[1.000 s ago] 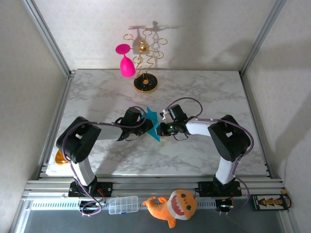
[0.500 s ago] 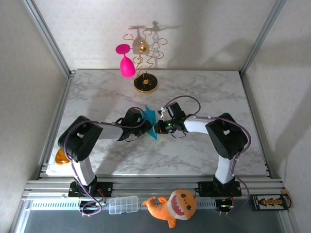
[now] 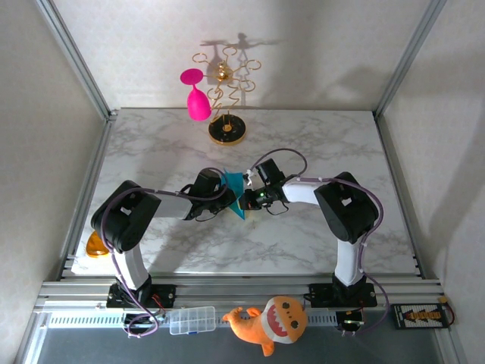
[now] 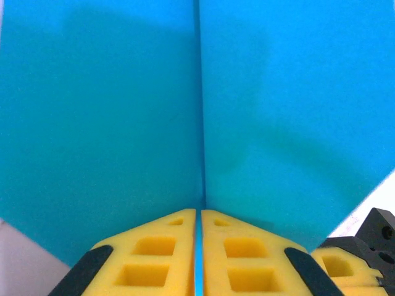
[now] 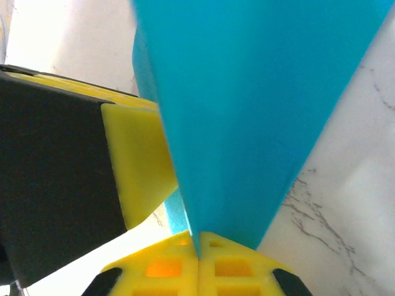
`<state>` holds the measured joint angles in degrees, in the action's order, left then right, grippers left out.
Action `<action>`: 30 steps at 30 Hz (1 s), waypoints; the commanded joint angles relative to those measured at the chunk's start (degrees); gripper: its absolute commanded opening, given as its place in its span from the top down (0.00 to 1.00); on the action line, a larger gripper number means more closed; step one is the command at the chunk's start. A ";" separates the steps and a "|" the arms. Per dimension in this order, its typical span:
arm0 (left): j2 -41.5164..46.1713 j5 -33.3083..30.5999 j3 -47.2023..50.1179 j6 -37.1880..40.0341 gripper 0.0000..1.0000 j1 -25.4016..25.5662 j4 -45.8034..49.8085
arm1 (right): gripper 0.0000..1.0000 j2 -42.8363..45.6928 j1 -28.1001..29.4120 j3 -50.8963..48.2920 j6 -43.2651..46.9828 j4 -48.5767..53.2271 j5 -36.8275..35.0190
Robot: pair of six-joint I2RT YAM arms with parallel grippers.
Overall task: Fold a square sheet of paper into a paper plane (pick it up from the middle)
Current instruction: Fourth fold the wing at the center of the table.
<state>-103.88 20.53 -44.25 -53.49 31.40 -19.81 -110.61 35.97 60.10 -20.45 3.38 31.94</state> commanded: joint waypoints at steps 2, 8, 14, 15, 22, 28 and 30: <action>1.83 -1.67 -0.42 1.42 0.89 -0.45 3.10 | 0.95 -1.76 -0.24 1.56 2.29 3.28 1.18; 4.32 -2.30 -0.06 2.16 0.89 -1.07 3.66 | 0.96 -2.19 -0.50 1.60 2.26 3.05 1.53; 2.62 -1.40 -0.05 2.34 0.85 -1.25 3.11 | 0.95 -1.30 -1.13 1.16 2.08 1.99 2.88; 2.19 -1.29 -0.13 2.26 0.84 -1.25 2.95 | 0.95 -1.16 -1.25 1.03 2.22 1.77 3.32; 1.04 -0.67 -0.73 2.25 0.75 -1.25 3.10 | 0.93 -1.10 -1.55 0.64 2.29 1.72 4.00; 0.87 0.06 -0.05 2.47 0.69 -1.25 2.50 | 0.92 -1.27 -1.68 0.75 2.35 1.98 3.52; 1.11 0.21 0.04 2.34 0.69 -1.25 2.07 | 0.92 -1.28 -1.64 0.78 2.45 2.16 3.31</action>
<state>-102.17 20.14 -44.25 -52.05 30.55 -17.98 -111.61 34.74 60.86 -18.79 4.29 34.74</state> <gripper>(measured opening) 0.307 0.081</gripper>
